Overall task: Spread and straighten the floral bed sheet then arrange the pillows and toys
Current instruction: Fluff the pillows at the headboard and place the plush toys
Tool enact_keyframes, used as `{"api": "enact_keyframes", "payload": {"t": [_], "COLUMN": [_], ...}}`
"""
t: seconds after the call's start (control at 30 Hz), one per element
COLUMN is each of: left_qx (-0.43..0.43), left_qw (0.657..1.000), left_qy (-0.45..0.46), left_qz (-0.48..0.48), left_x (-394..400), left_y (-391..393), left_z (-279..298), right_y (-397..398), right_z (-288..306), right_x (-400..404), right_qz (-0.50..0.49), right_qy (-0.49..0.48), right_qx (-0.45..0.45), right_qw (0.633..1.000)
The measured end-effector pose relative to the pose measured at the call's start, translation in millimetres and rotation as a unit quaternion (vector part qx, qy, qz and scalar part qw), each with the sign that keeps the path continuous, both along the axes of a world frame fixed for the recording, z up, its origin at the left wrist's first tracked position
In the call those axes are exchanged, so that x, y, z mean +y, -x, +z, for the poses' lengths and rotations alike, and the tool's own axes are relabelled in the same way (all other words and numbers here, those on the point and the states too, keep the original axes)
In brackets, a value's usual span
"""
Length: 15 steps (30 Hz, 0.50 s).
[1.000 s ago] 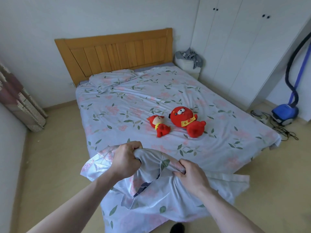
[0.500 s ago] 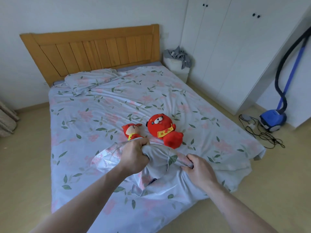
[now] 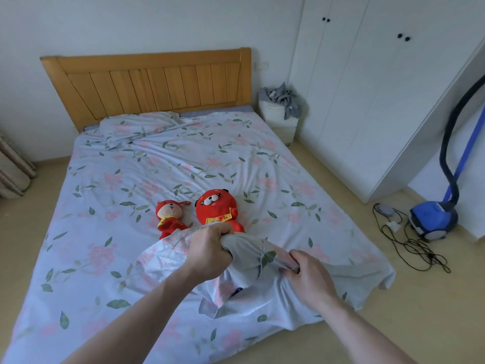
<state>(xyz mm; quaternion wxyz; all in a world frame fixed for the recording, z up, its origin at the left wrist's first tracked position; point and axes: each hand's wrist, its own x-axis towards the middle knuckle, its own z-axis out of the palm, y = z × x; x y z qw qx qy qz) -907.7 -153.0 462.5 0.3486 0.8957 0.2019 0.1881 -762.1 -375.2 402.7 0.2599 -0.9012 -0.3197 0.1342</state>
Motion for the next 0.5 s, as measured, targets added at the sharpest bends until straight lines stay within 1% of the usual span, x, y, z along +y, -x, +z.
{"api": "enact_keyframes", "payload": {"t": [0.13, 0.17, 0.23, 0.33, 0.5], "left_qx": [0.027, 0.025, 0.028, 0.032, 0.030], "left_qw": [0.999, 0.998, 0.998, 0.996, 0.997], "left_qy": [0.012, 0.008, 0.007, 0.024, 0.039], "left_qz": [0.036, 0.049, 0.062, 0.079, 0.066], "left_x": [-36, -45, -51, -68, -87], "left_y": [-35, -56, -71, -120, -208], "left_z": [1, 1, 0, -3, -13], "right_y": [-50, -71, -91, -143, -231], "right_z": [3, 6, 4, 1, -8], "right_x": [-31, -41, -47, -61, -82], "right_qz": [0.032, 0.038, 0.048, 0.067, 0.074], "right_qy": [0.002, 0.000, -0.009, -0.007, -0.002], "right_qx": [-0.007, -0.012, -0.011, -0.016, 0.000], "right_qw": [0.999, 0.999, 0.999, 0.998, 0.997]}}
